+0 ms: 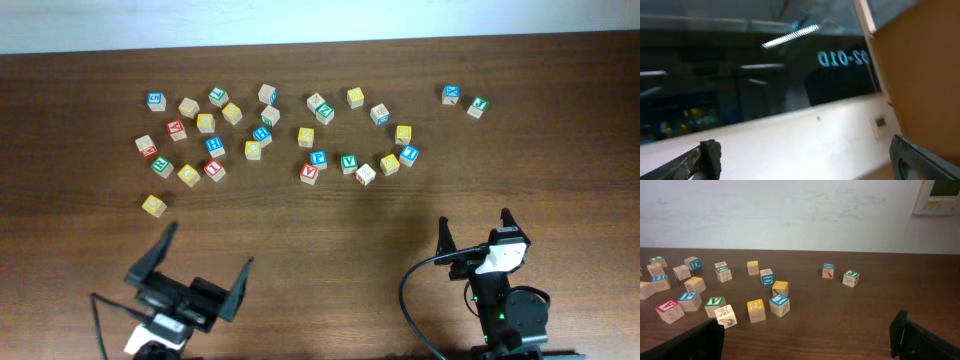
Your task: Spell out RSS
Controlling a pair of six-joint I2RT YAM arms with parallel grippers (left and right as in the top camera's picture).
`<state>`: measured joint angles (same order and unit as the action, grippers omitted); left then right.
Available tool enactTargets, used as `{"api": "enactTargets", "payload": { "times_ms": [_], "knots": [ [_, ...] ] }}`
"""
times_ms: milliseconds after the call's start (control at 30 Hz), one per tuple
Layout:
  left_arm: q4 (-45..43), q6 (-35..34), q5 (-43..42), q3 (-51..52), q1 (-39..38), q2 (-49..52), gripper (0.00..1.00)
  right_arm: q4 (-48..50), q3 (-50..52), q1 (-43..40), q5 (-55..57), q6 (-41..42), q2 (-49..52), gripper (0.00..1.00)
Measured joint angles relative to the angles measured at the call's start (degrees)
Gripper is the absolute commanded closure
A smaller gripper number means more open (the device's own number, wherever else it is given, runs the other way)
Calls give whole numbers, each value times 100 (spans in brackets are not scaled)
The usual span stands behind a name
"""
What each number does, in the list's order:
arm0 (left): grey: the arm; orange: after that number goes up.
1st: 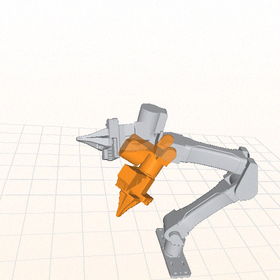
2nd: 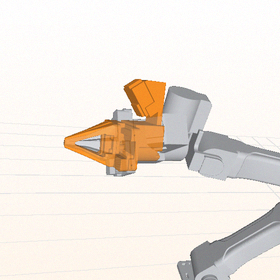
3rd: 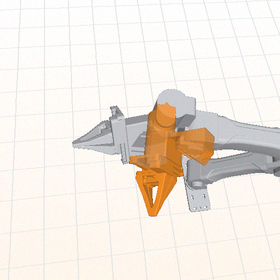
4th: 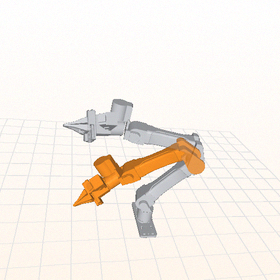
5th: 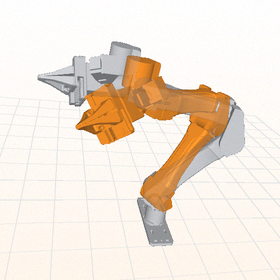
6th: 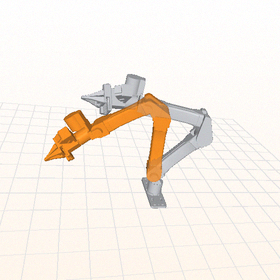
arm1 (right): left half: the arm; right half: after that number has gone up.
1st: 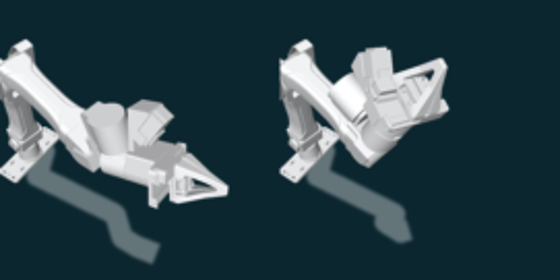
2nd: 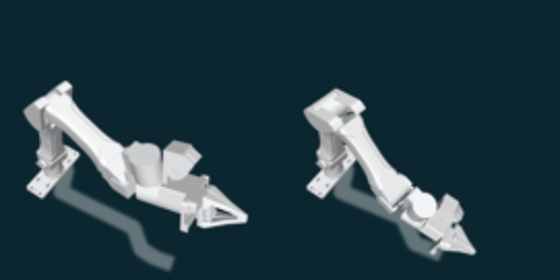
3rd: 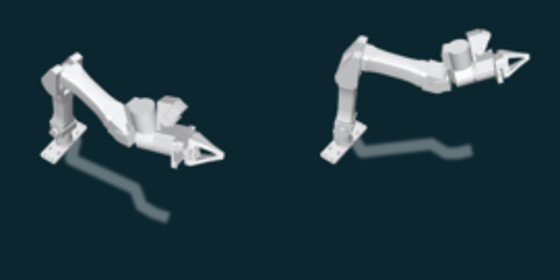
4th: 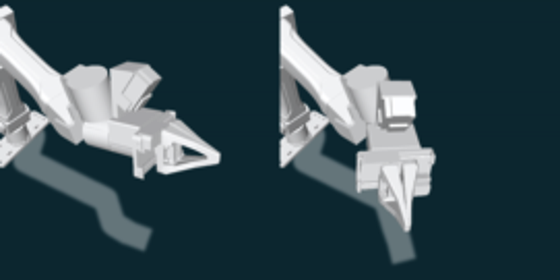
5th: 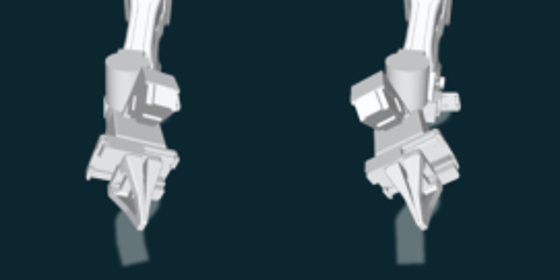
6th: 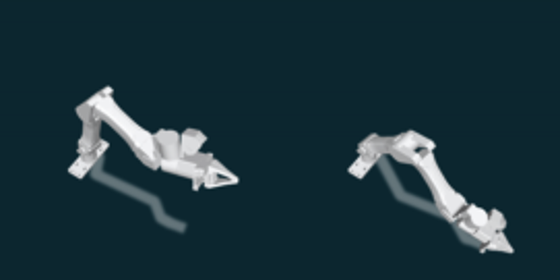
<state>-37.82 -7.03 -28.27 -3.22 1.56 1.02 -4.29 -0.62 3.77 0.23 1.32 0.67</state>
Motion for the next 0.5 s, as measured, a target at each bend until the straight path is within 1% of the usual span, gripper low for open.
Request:
{"api": "enactTargets", "payload": {
  "times_ms": [33, 100, 167, 200, 233, 267, 300, 333, 400, 467, 500],
  "knots": [
    [120, -72, 179, -245, 0, 61, 1, 0, 0, 0, -2, 2, 2, 2],
    [1158, -142, 319, -1193, 0, 662, 1, 0, 0, 0, -4, -2, 7, 2],
    [2734, -116, 225, -2459, 0, 1550, 1, 2, 0, -2, -2, -2, 2, 2],
    [3635, 59, -26, -3451, 0, 2435, 1, 0, 0, -2, -2, -4, 2, 2],
    [4367, 133, -326, -3930, 9, 2868, 1, 0, 0, -4, -2, 0, 2, 1],
    [4693, 210, -732, -4350, 9, 3272, 1, 2, 0, -4, -2, -2, -7, 2],
    [4728, 264, -1176, -4774, -4, 3764, 1, 0, 0, -4, -2, -2, -4, 2],
    [4520, 313, -1709, -5036, -4, 4247, 1, 0, 0, -4, -2, 0, -4, 2],
    [4579, 267, -2201, -5230, -7, 4774, 1, 0, 0, -4, -2, 0, 2, 2],
    [5587, 212, -2221, -5766, -7, 5372, 1, 0, 0, -4, -2, 0, 4, 2],
    [6843, 221, -1928, -6306, -15, 5744, 1, 2, 0, -4, 0, 0, -2, 2]
  ]
}}
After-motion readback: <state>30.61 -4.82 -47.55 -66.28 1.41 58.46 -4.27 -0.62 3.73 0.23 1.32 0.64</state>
